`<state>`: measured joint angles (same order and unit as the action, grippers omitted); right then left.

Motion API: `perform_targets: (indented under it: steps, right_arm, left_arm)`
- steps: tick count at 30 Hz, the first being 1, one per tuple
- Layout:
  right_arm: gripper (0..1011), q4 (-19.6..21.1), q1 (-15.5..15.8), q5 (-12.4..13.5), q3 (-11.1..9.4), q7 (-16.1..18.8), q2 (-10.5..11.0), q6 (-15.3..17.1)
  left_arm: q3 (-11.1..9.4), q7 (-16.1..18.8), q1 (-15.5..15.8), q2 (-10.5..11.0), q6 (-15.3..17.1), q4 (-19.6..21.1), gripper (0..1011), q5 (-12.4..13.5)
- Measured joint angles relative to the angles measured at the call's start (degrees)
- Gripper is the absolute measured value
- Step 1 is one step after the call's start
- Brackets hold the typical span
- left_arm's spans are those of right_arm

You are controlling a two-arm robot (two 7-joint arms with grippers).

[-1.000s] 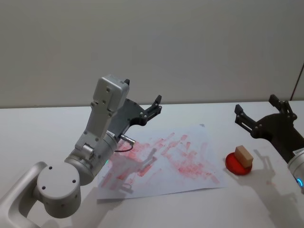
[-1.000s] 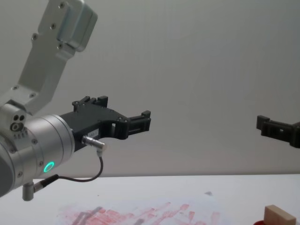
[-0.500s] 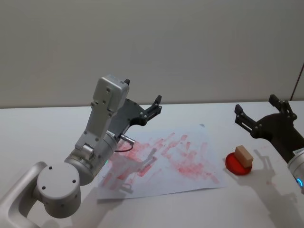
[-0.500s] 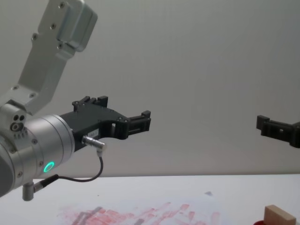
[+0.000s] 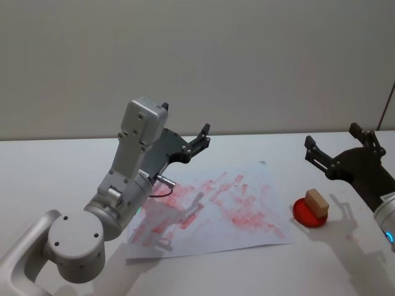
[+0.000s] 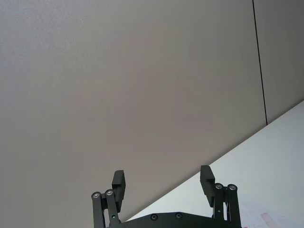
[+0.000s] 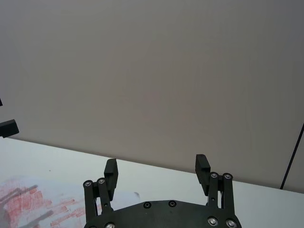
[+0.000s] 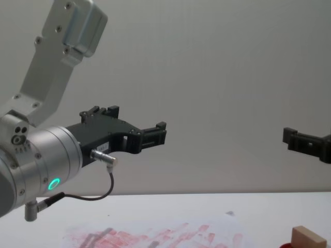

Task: Use the one hand to pick up the stamp and affix it onto the A4 paper.

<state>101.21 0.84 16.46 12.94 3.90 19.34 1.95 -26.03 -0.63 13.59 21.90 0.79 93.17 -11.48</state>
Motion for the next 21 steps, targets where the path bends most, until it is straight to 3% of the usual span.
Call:
perform_targets:
  steps: [7,21]
  right_arm:
    - [1001,0.4,0.9,0.9,-0.4,0.4,0.7,0.1]
    - [1001,5.0,7.2,3.6,-1.5,-2.5,3.8,2.1]
  left_arm:
    - [0.0,0.0,0.0,0.0,0.0,0.0,1001,0.0]
    - [0.0,0.0,0.0,0.0,0.0,0.0,1001,0.0]
